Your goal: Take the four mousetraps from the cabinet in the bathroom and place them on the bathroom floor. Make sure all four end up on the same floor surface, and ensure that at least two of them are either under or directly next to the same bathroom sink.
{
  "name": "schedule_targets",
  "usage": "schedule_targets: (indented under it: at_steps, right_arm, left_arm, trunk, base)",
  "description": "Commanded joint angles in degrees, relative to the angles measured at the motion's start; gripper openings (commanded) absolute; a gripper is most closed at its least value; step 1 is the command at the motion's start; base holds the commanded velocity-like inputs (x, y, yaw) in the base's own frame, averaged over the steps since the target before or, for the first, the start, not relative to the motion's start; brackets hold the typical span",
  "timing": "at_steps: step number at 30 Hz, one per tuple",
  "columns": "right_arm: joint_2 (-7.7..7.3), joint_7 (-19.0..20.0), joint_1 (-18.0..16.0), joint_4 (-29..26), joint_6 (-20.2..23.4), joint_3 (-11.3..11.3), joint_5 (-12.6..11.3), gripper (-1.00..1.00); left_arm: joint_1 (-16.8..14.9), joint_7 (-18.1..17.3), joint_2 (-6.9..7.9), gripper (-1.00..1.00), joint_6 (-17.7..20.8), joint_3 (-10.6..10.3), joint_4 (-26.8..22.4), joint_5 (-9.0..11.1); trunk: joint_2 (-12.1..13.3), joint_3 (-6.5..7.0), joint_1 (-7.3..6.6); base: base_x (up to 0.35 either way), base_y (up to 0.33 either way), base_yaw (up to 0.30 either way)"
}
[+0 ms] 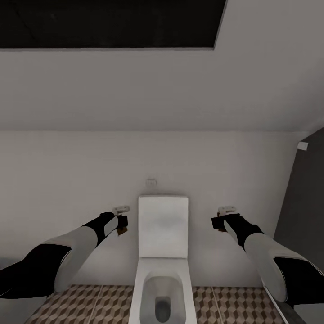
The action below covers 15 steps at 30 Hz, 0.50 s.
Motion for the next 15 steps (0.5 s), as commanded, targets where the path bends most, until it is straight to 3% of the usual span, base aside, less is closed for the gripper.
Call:
schedule_targets:
  at_steps: [1,15]
  right_arm:
    - [0.01,0.36,-0.02,-0.12,0.33,-0.33,0.52,-1.0]
    - [0.03,0.36,-0.01,-0.12,0.33,-0.32,0.52,-1.0]
  left_arm:
    - [-0.02,0.28,-0.02,-1.0,0.32,-0.49,-0.12,0.59]
    - [-0.02,0.28,-0.01,-1.0,0.31,-0.49,-0.12,0.68]
  trunk:
    - [-0.04,-0.07,0.01]
    - [-0.04,-0.07,0.01]
  base:
    - [0.054,-0.009,0.0]
    - [0.01,-0.002,0.0]
